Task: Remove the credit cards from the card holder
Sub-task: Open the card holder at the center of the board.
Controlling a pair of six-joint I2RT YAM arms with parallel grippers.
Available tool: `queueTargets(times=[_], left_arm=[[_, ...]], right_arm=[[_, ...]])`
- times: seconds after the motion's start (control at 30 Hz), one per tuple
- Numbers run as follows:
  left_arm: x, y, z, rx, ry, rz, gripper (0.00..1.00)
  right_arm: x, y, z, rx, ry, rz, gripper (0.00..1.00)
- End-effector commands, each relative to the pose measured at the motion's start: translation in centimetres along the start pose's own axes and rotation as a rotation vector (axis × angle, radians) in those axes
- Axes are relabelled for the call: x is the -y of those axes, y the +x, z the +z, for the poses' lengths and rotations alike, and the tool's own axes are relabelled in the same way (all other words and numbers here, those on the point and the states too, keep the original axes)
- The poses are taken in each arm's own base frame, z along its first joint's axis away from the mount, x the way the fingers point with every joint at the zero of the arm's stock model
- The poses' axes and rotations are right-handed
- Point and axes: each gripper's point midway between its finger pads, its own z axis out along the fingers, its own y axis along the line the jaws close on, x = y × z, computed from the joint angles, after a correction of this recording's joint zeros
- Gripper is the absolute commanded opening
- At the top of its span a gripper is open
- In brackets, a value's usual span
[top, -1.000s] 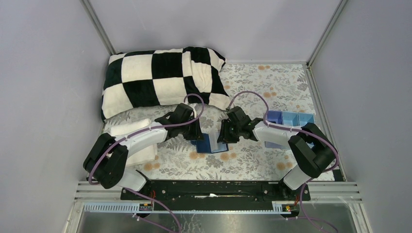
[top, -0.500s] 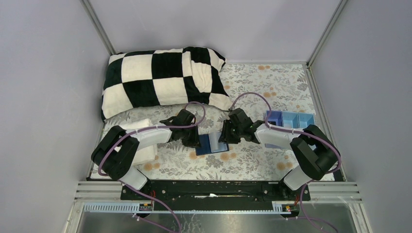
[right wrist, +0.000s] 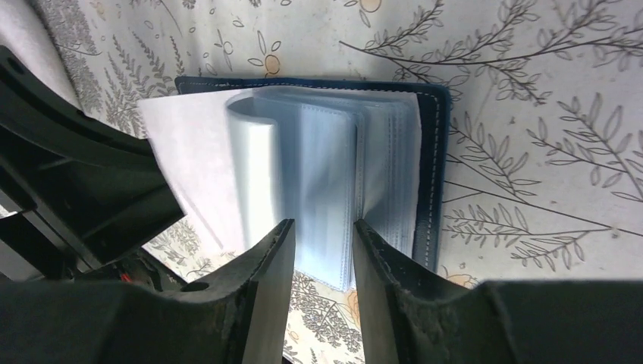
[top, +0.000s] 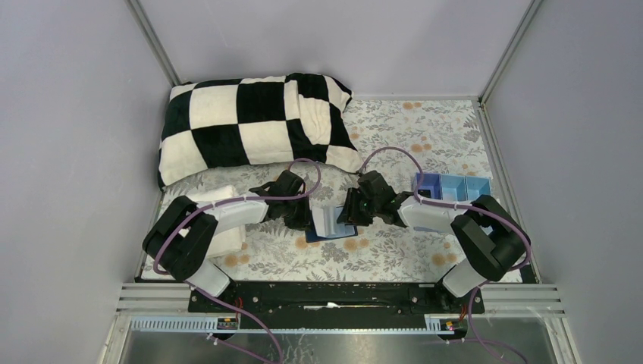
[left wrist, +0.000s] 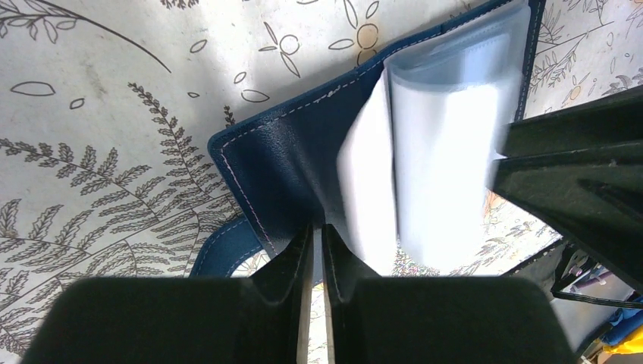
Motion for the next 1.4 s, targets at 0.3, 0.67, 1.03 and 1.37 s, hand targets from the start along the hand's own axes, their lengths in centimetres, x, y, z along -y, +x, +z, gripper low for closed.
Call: queueTargets(times=[0.3,0.67,1.03,1.37], left_arm=[[0.5,-0.8,0.5,0.02,0.021,0.034,0.11],[1.2,-1.5,0.1,0.033,0.035,0.052,0.11],[1.5,-2.7,-1.5,0.075,0.008,0.078,0.12],[4.7,-5.6,-5.9,0.188,0.106,0.096,0.2]], right_arm=[[-6.1,0.4,-0.5,-0.069,-0.297,0.02,0.4],[-8.6,-0.5,-1.4,-0.067,-0.381,0.0,0.39],[-6.7,-0.2,-0.7,-0.051,-0.3,0.017,0.37],[-6.0,-0.7,-0.7,-0.007,-0.267,0.039,0.25]])
